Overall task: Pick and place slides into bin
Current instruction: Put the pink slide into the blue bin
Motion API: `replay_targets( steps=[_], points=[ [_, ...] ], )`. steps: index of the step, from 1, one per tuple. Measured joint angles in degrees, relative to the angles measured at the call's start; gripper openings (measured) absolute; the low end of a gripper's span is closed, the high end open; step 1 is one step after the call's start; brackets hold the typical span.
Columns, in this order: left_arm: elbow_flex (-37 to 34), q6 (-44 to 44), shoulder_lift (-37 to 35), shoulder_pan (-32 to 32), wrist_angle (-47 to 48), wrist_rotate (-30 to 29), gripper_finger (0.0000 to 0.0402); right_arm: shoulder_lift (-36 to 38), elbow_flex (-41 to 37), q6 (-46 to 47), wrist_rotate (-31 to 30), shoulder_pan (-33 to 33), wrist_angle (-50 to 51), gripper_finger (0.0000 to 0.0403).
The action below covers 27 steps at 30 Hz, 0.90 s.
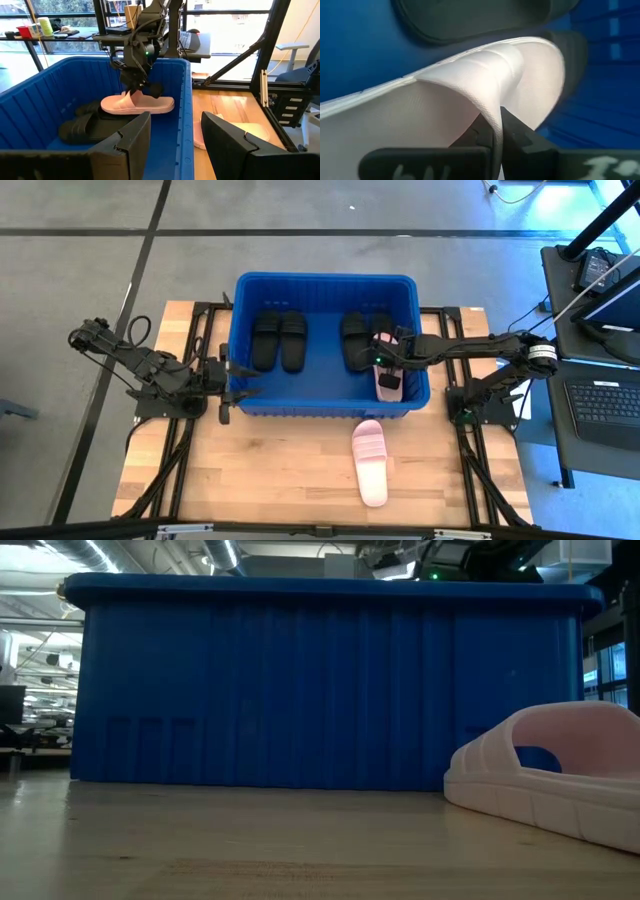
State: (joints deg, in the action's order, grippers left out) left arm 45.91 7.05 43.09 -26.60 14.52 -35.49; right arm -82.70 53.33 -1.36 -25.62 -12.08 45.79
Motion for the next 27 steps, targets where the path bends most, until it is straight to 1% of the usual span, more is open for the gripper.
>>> replay_targets(
  steps=[7, 10, 14, 15, 18, 23, 27],
  points=[
    [0.00, 0.00, 0.00, -0.01, -0.02, 0.00, 0.0171, 0.00, -0.14, 1.31, 1.61, -0.02, 0.14, 0.0013],
    [0.00, 0.02, 0.00, 0.00, -0.02, 0.01, 0.0171, -0.02, -0.14, 1.34, 3.63, 0.12, 0.47, 0.0013],
    [0.00, 0.26, 0.00, -0.02, -0.03, 0.01, 0.0171, -0.04, -0.05, 3.69, 5.78, 0.76, 2.43, 0.0013],
    [0.00, 0.26, 0.00, 0.00, -0.04, 0.01, 0.0171, -0.04, -0.06, 4.05, 5.45, 0.83, 2.69, 0.0015],
    [0.00, 0.24, 0.00, 0.01, -0.04, 0.01, 0.0171, -0.04, -0.10, 4.34, 1.65, 0.83, 2.25, 0.0017],
    [0.00, 0.26, 0.00, -0.01, -0.04, 0.01, 0.0171, -0.02, -0.07, 4.39, 0.31, 0.55, 2.21, 0.0014],
    [0.00, 0.28, 0.00, 0.01, -0.04, 0.01, 0.0171, -0.02, -0.07, 4.42, -4.51, 0.54, 2.12, 0.0013]
  ],
)
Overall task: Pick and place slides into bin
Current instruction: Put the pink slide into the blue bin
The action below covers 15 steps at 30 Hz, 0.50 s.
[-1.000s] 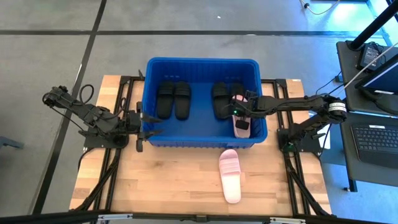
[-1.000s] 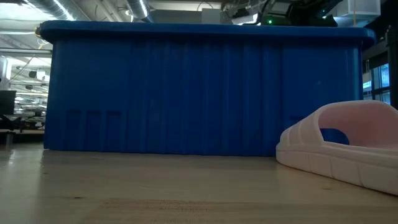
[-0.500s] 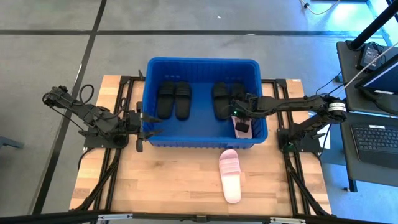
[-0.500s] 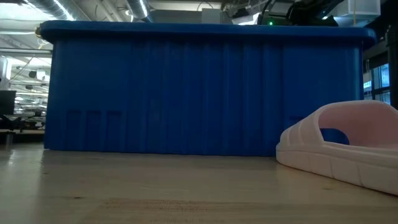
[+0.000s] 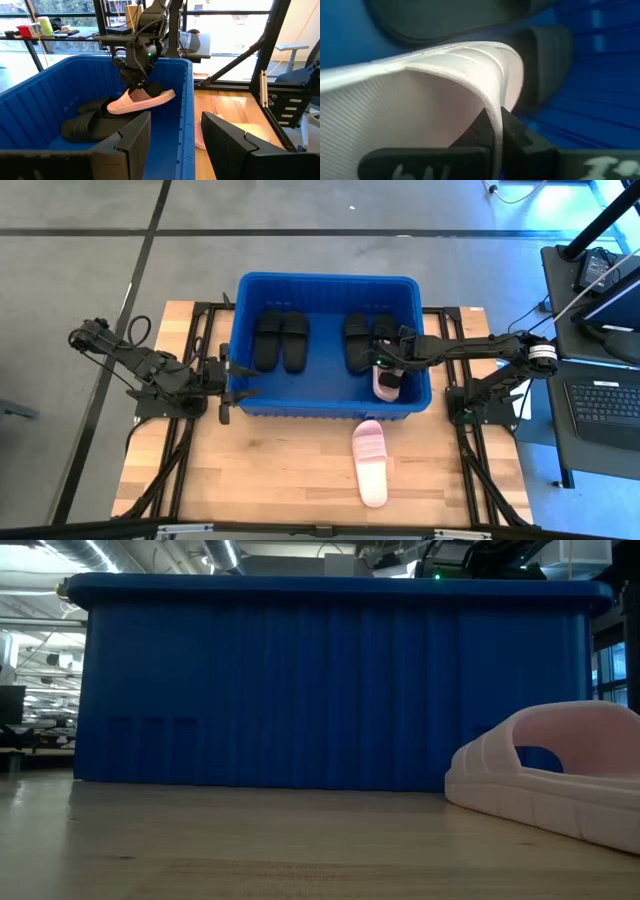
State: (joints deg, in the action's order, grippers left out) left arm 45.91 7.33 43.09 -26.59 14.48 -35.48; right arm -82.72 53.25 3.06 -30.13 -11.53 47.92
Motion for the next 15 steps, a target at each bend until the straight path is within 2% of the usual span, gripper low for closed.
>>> replay_targets(
  steps=[9, 15],
  points=[
    [0.00, 0.00, 0.00, 0.00, -0.02, -0.02, 0.0171, 0.00, 0.00, 0.78, -1.35, -0.04, -0.14, 0.0014],
    [0.00, 0.00, 0.00, -0.01, -0.02, 0.00, 0.0171, 0.00, -0.04, -0.53, 3.26, -0.24, 0.05, 0.0042]
  ],
)
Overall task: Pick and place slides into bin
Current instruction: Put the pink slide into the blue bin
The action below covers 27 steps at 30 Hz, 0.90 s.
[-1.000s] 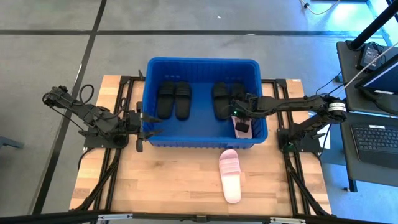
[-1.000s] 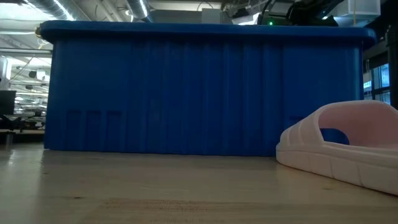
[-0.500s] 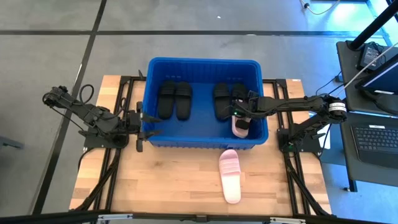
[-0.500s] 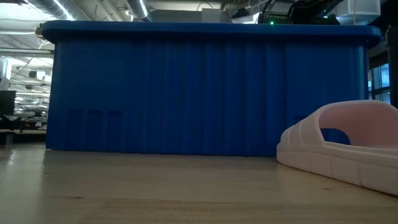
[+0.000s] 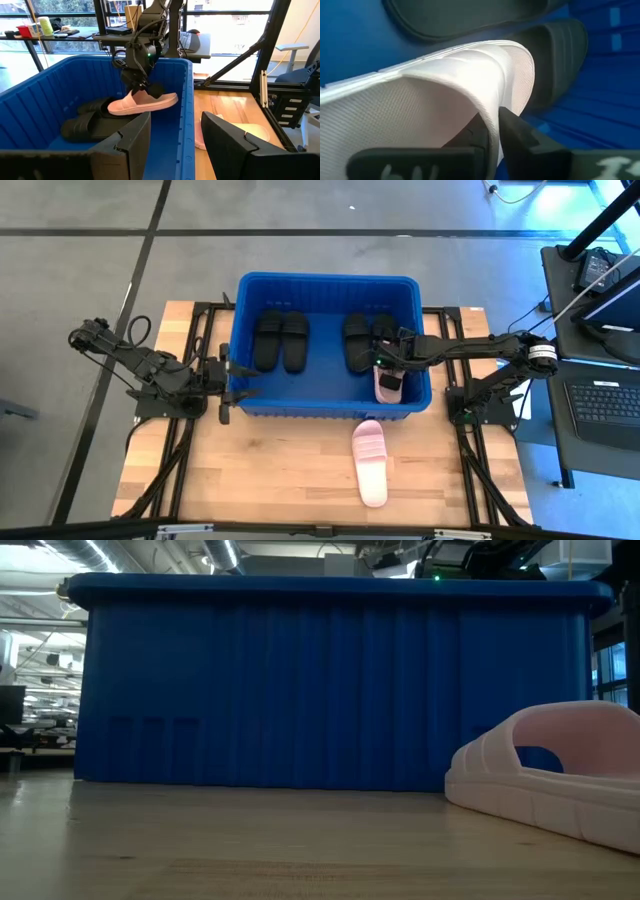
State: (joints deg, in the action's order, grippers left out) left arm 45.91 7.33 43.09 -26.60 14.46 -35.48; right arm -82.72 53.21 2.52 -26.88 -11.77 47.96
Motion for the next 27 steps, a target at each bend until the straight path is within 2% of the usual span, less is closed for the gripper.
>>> replay_targets(
  steps=[13, 27],
  points=[
    [0.00, 0.00, 0.00, -0.01, 0.00, 0.00, 0.0171, -0.02, 0.00, -1.46, 0.25, -0.02, 1.37, 0.0064],
    [0.00, 0.00, 0.00, 0.01, 0.02, 0.00, 0.0171, -0.09, -0.02, -2.86, 4.83, -0.04, 3.41, 0.0155]
  ],
)
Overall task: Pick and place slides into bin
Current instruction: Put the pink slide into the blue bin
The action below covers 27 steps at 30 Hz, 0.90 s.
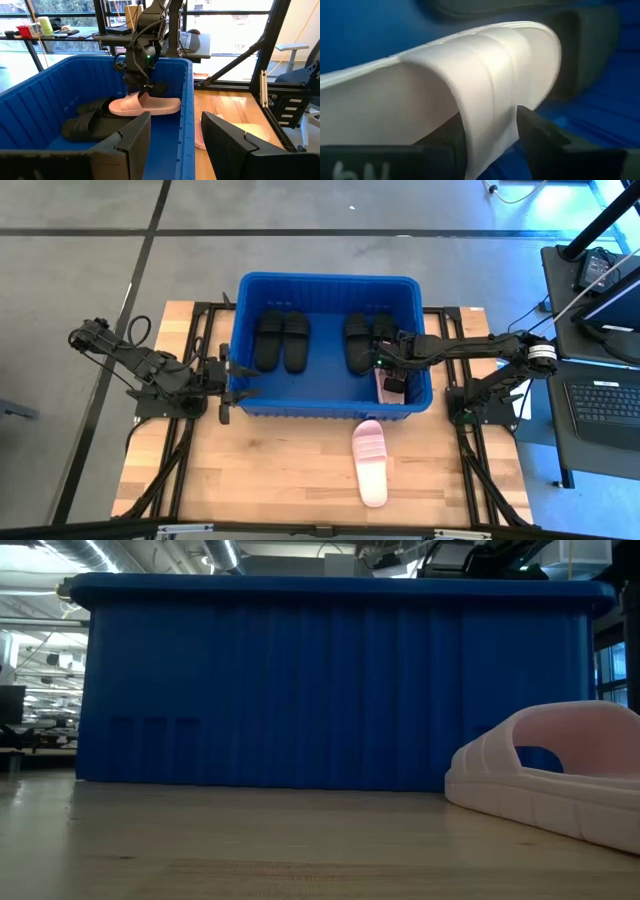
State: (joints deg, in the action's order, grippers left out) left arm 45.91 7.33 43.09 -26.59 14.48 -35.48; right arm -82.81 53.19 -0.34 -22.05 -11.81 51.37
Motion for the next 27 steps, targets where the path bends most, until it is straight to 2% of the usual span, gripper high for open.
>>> replay_targets(
  steps=[5, 15, 27],
  points=[
    [0.00, 0.00, 0.00, 0.00, 0.00, 0.00, 0.0171, 0.00, 0.02, 0.15, 4.90, 0.00, -0.02, 0.0183],
    [0.00, -0.02, 0.00, 0.00, 0.00, 0.01, 0.0171, 0.00, 1.06, 0.14, 5.71, 0.02, 1.82, 0.0246],
    [0.00, -0.02, 0.00, 0.00, 0.00, 0.02, 0.0171, 0.04, 11.64, 0.04, 5.37, 0.00, 8.02, 0.0255]
  ],
)
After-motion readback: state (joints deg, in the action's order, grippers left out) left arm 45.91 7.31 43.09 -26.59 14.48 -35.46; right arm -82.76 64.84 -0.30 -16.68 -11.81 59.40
